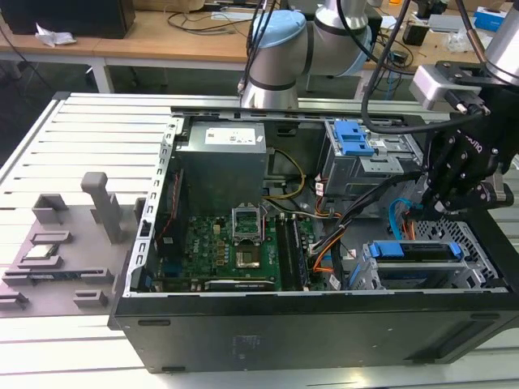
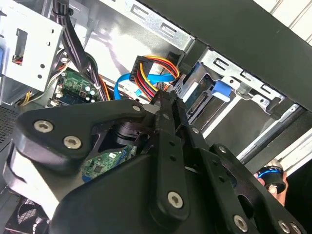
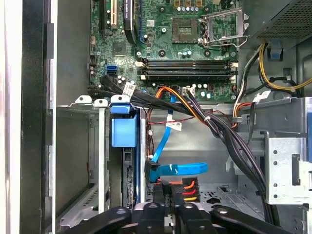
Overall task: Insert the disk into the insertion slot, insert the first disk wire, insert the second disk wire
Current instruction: 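Insert the first disk wire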
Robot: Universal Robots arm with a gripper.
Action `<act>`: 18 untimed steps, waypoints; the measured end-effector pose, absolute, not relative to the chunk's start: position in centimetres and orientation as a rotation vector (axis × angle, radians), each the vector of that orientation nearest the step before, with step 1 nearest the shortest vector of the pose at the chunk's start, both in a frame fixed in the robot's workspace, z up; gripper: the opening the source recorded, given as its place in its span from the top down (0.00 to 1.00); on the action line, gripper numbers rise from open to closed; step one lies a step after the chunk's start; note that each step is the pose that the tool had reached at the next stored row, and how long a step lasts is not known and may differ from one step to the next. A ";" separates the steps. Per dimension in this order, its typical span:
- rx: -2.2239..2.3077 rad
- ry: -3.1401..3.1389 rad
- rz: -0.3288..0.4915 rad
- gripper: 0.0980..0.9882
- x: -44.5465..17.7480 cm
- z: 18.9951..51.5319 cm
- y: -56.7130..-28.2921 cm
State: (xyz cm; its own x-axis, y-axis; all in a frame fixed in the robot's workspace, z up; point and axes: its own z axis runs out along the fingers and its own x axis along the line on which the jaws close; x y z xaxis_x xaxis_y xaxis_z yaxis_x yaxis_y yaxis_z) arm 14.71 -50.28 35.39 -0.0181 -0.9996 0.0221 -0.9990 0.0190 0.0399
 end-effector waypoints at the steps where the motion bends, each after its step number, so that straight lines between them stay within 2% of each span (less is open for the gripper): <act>1: 2.170 -2.211 -0.020 0.92 14.7 35.4 -50.3; 8: 2.170 -2.211 -0.020 0.92 14.7 35.4 -50.4; 18: 2.170 -2.211 -0.020 0.92 14.7 35.3 -54.5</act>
